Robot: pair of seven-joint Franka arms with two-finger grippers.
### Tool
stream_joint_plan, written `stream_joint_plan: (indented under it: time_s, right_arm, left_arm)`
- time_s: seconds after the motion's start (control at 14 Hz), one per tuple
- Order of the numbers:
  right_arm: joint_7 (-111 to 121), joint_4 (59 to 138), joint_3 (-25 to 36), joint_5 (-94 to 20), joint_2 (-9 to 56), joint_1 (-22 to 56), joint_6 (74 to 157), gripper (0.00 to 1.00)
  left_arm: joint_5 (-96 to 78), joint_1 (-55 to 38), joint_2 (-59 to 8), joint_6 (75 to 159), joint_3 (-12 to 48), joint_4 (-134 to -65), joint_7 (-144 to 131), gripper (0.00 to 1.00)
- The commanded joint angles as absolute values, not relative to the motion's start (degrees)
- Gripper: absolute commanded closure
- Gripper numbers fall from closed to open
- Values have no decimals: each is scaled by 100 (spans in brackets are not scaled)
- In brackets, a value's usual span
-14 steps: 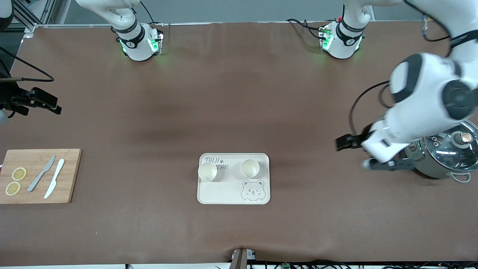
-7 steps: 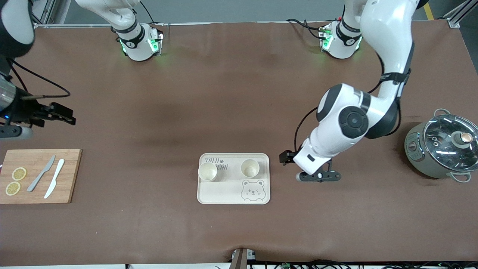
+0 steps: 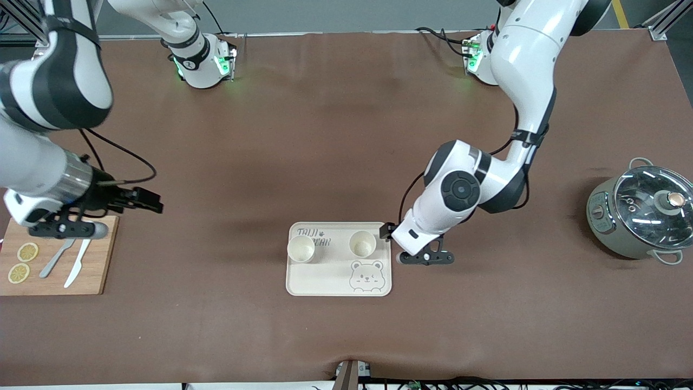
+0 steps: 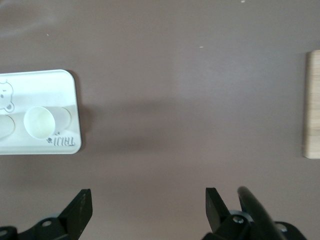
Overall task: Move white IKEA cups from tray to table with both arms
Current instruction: 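Reach the left gripper toward the tray cups while the right gripper follows, then lower both grippers around the two white cups and close them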
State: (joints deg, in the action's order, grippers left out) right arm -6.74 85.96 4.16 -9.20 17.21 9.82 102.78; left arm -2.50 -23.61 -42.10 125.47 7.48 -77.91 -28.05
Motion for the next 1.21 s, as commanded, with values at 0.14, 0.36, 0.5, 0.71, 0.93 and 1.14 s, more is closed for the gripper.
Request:
stream_joint_plan:
  time_s: [0.14, 0.36, 0.5, 0.71, 0.93, 1.14]
  right_arm:
    - [-1185, 8552, 439, -1169, 2302, 1414, 10958, 0]
    - [-1677, 8552, 439, -1160, 2644, 1739, 11459, 0]
    - [-1941, 8560, 448, -1160, 2838, 1941, 11767, 0]
    - [-2267, 8552, 448, -1151, 3180, 2205, 12250, 0]
    - [-2522, 8526, 448, -1125, 3532, 2469, 12725, 0]
    - [-2618, 8525, 448, -1116, 3796, 2645, 13164, 0]
  left_arm:
    - [44, -2680, -4473, 12744, 686, -7638, -3155, 0]
    - [44, -2759, -4614, 13077, 686, -7638, -3251, 0]
    - [44, -2786, -4632, 13244, 659, -7638, -3305, 0]
    - [44, -2830, -4763, 13516, 659, -7629, -3313, 0]
    - [44, -2830, -4921, 13929, 659, -7629, -3313, 0]
    - [44, -2865, -5010, 14089, 659, -7638, -3305, 0]
